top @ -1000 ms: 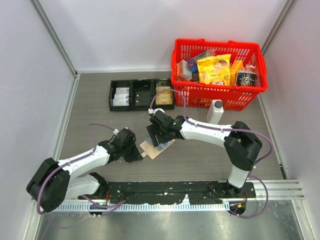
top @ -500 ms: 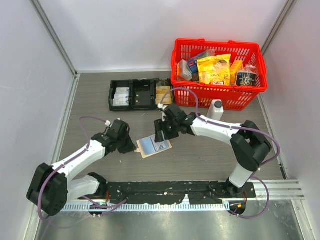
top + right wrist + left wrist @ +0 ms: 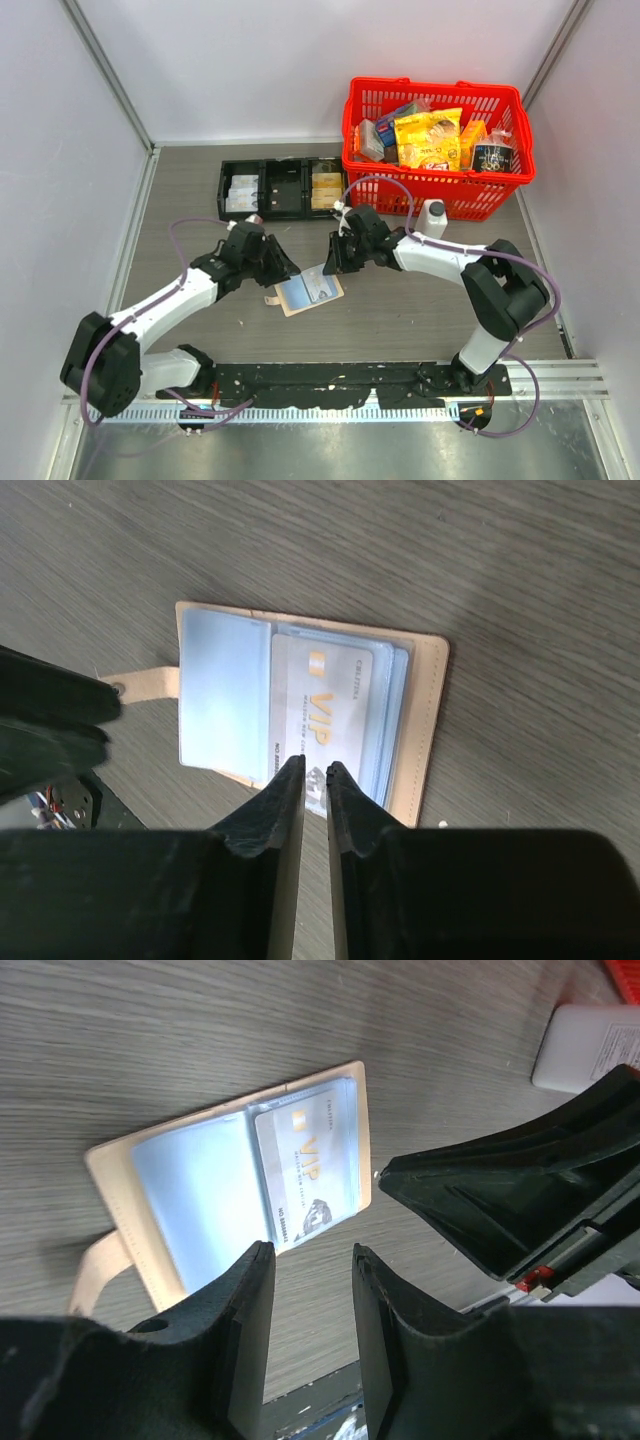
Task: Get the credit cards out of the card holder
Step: Remove the credit card from the card holder.
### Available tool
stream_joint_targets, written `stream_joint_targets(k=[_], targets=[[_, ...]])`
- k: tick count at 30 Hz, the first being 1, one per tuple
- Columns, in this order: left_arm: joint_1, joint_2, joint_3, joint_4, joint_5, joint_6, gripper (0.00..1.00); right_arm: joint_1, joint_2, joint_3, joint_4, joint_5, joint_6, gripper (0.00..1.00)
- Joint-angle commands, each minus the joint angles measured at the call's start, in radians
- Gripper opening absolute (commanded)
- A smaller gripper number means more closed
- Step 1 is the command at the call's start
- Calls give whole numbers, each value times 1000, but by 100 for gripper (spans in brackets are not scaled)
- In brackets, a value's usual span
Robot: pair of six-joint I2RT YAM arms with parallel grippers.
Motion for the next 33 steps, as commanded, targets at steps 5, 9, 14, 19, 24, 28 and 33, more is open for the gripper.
stream_joint_targets(k=[5,9,14,19,24,28,33], targets=[[-16,152,-73,306,96,-77,40,-11,59,-45,129,-24,32,16],[-16,181,-115,375,83,-96,39,-13,79,-85,152,-19,43,16],[-16,239,-165,490,130,-139,39,-16,102,-125,152,-19,55,15],[-15,297,-202,565,139,-163,38,-17,102,-159,152,-18,68,14],[-16,320,-219,604,124,-166,38,-20,93,-165,150,-19,65,14],[-16,331,-240,648,132,-165,33,-19,101,-163,152,-25,68,14],[-16,301,-285,758,164,-194,15,-20,101,-165,152,-24,68,14]])
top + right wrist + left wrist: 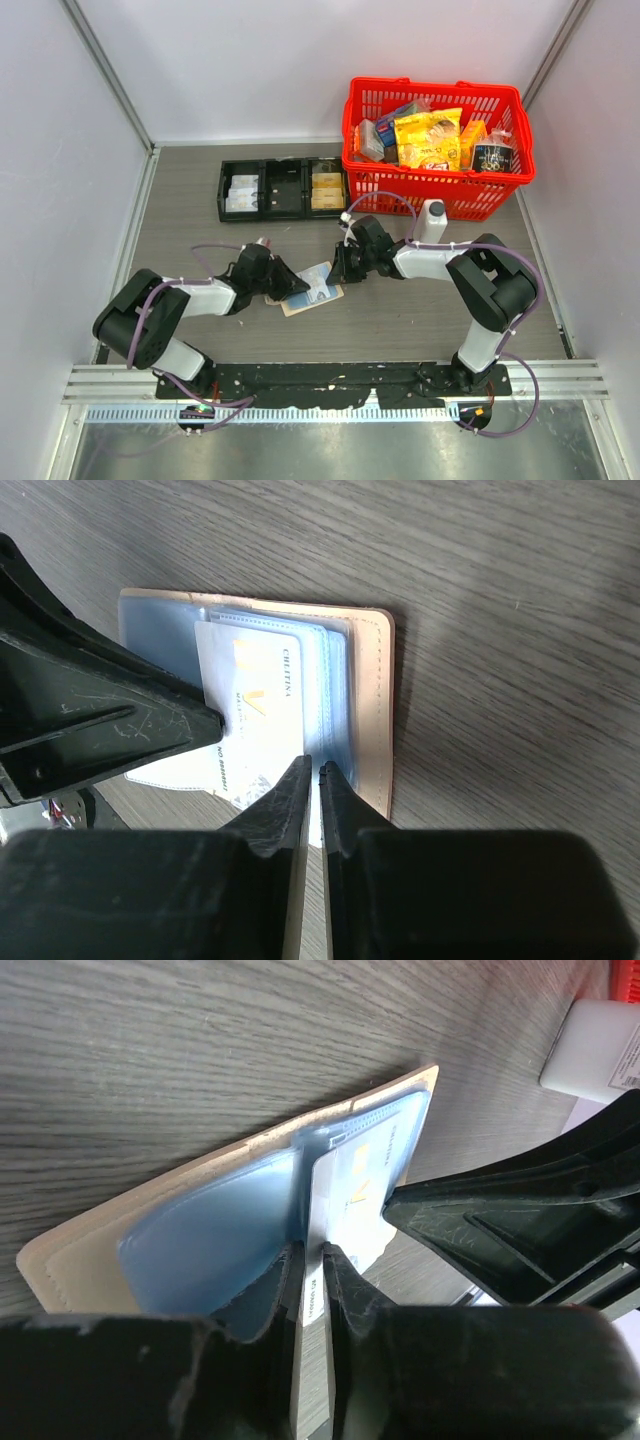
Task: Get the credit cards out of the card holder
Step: Remove the credit card from the card holder.
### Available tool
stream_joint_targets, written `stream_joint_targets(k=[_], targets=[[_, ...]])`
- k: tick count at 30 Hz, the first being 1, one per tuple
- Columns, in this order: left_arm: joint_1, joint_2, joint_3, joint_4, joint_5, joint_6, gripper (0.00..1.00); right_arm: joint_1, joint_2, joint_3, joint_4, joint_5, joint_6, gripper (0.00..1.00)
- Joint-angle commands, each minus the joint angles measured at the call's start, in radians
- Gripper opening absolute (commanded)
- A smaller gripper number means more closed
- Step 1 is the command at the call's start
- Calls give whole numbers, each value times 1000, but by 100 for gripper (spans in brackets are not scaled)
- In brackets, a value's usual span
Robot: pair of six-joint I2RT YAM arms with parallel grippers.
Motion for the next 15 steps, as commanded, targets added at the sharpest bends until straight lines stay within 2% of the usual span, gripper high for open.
stream_joint_targets(k=[1,10,15], targets=[[-3,-19,-33,139,41,-17,13,7,26,-30,-51,42,-6,14],[-10,-43,-53,320,104,-31,8,6,26,-33,-51,37,-6,14],[-17,-17,-50,328,102,-37,6,7,24,-33,-51,37,-5,14]])
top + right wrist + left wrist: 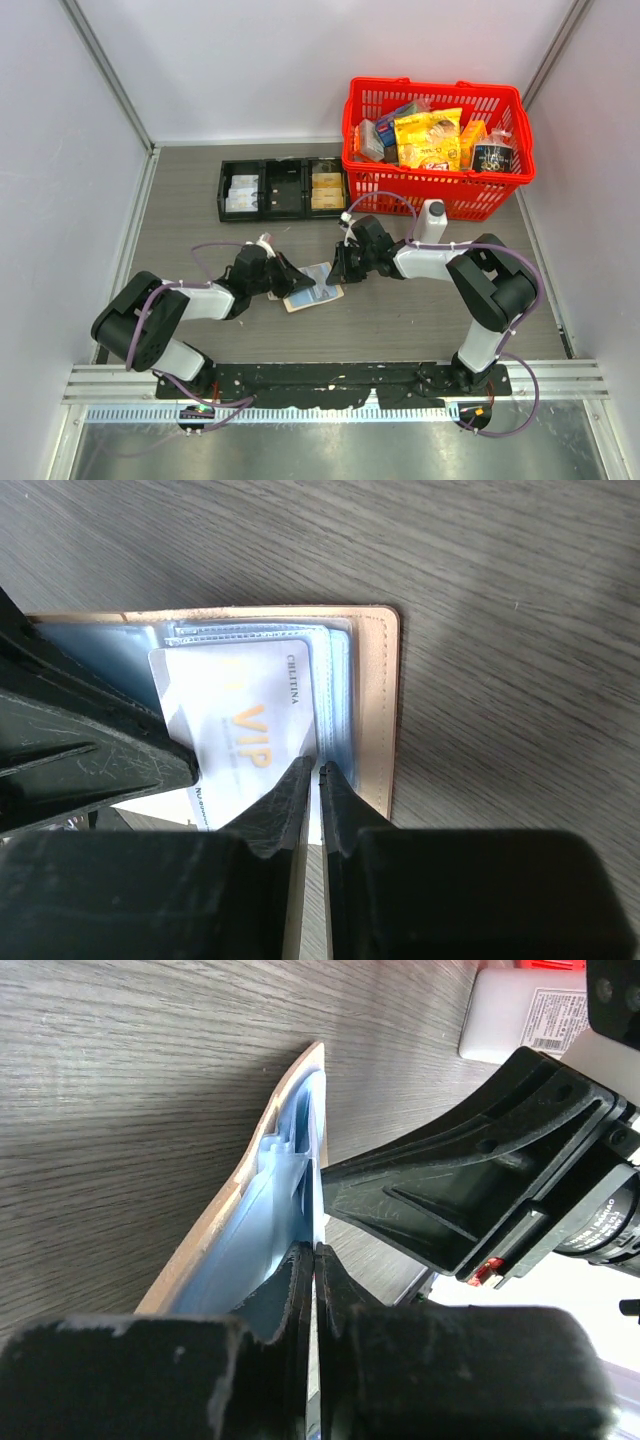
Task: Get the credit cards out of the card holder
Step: Remove the credit card from the card holder.
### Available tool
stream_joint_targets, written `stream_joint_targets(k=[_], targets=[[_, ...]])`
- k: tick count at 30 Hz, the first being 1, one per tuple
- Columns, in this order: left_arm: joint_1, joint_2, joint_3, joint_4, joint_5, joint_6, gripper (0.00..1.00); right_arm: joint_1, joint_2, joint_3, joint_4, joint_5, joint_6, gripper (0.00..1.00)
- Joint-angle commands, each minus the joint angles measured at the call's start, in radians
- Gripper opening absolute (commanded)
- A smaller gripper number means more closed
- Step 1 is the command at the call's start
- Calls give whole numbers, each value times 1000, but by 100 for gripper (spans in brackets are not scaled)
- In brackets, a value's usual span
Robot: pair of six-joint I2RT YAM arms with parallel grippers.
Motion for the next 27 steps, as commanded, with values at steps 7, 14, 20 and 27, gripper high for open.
stream_joint_targets(k=[7,14,20,27], targets=[[-10,-57,-25,39,7,-16,0,7,18,-39,-55,57,-9,14],[-10,-191,-74,-176,-90,9,0,1,22,-41,-55,63,-9,13],[-10,-180,-93,-246,-131,1,0,1,22,-30,-57,57,-11,13],[-10,-117,-71,-236,-105,-11,0,1,-62,22,-116,70,-22,19]])
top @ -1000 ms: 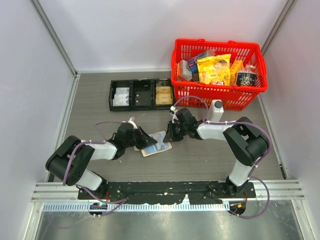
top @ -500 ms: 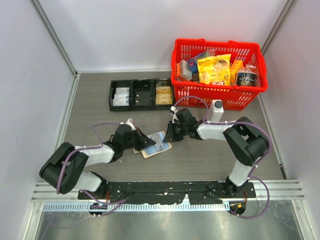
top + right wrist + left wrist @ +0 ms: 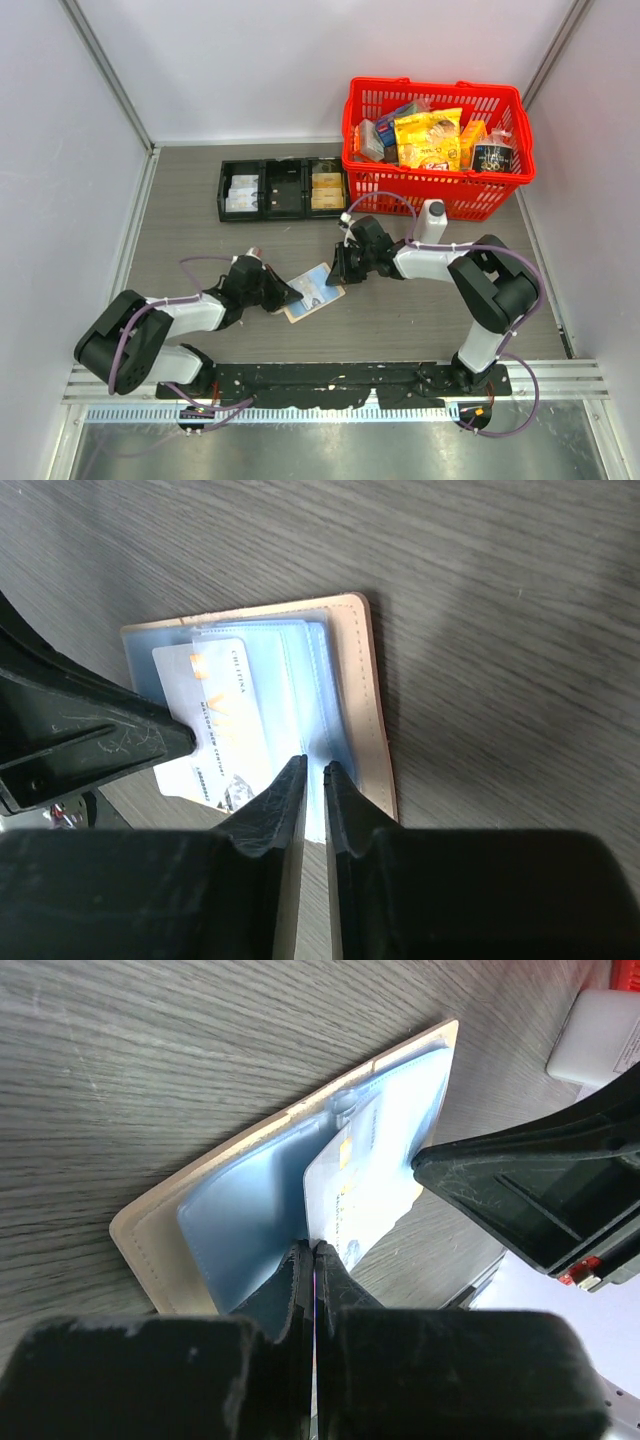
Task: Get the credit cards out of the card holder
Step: Remove the credit card from the card holder.
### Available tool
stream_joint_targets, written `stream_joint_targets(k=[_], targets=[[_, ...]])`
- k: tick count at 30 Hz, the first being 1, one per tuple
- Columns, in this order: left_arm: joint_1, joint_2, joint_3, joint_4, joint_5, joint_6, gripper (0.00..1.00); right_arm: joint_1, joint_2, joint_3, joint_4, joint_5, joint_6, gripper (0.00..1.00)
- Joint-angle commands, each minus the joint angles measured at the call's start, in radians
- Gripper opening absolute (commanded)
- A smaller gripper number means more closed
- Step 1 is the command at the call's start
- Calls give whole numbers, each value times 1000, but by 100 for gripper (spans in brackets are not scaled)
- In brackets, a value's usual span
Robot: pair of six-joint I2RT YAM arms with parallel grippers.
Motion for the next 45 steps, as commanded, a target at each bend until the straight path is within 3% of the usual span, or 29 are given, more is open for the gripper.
stream_joint_targets(k=[1,11,22,28,34,36,41,45], targets=[[-5,32,12,-34,3,-3,0,3,-69,24,-99,49,-25,20],[-5,26,7,-35,3,-5,0,72,-34,90,16,-34,20,25],[-5,20,10,-34,6,-8,0,70,65,20,57,-34,37,22],[-4,24,10,-20,0,-8,17,67,65,-39,69,-24,41,21],[-5,55,21,9,16,-12,23,66,63,-45,74,-27,44,20],[-5,66,22,15,19,-16,22,61,63,-43,73,-28,43,20],[-4,45,6,21,23,-31,6,58,60,-48,69,-24,43,19],[-5,-21,-13,-31,-1,-35,0,51,60,-56,71,-16,44,19]])
